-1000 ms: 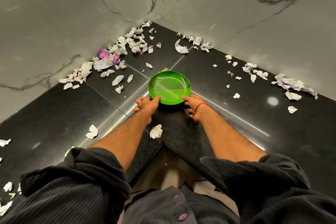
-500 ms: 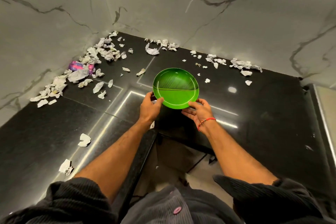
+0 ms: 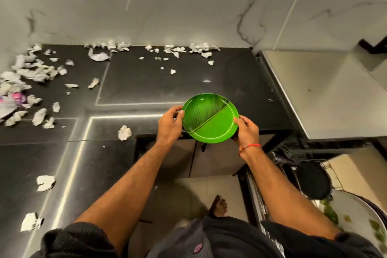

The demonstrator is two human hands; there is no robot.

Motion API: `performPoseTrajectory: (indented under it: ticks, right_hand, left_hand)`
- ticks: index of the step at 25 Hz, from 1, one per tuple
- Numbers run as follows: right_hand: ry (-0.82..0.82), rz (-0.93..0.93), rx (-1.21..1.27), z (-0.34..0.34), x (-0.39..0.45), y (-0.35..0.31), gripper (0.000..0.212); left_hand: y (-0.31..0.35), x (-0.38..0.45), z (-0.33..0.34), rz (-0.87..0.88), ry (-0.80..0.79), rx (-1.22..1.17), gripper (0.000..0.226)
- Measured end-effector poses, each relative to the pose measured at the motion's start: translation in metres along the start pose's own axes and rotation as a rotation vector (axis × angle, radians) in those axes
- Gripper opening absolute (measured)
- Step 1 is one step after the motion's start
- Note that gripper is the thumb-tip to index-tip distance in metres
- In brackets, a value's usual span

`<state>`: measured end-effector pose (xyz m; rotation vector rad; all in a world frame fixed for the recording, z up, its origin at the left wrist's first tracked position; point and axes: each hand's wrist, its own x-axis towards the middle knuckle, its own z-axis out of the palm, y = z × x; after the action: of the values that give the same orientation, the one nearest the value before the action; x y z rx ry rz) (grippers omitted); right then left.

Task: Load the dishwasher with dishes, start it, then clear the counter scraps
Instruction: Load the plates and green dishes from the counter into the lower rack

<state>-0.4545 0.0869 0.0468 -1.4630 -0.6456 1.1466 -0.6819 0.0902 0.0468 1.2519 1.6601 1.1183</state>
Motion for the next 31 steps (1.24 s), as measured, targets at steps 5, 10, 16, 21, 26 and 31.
performPoseTrajectory:
  ticks: [5, 10, 16, 21, 26, 31]
  right_hand:
    - [0.101, -0.121, -0.03, -0.085, -0.02, -0.006, 0.008]
    - [0.25, -0.211, -0.08, -0.198, -0.038, -0.016, 0.022]
    - [0.245, -0.248, -0.235, -0.347, -0.047, -0.015, 0.018]
    - [0.225, -0.24, -0.347, -0.492, -0.035, -0.016, 0.025]
    - [0.276, -0.192, -0.579, -0.592, -0.018, -0.02, 0.034]
    - [0.393, -0.108, -0.619, -0.65, 0.048, 0.012, 0.033]
  left_hand:
    - [0.013, -0.029, 0.061, -0.057, -0.171, 0.072, 0.01]
    - [0.045, -0.066, 0.154, 0.034, -0.373, 0.119, 0.011]
    - [0.08, -0.113, 0.294, 0.247, -0.606, 0.281, 0.029]
    - [0.112, -0.176, 0.421, 0.249, -0.633, 0.36, 0.029]
    - [0.146, -0.214, 0.528, 0.335, -0.75, 0.446, 0.034]
    - [0.137, -0.184, 0.641, 0.49, -0.813, 0.549, 0.027]
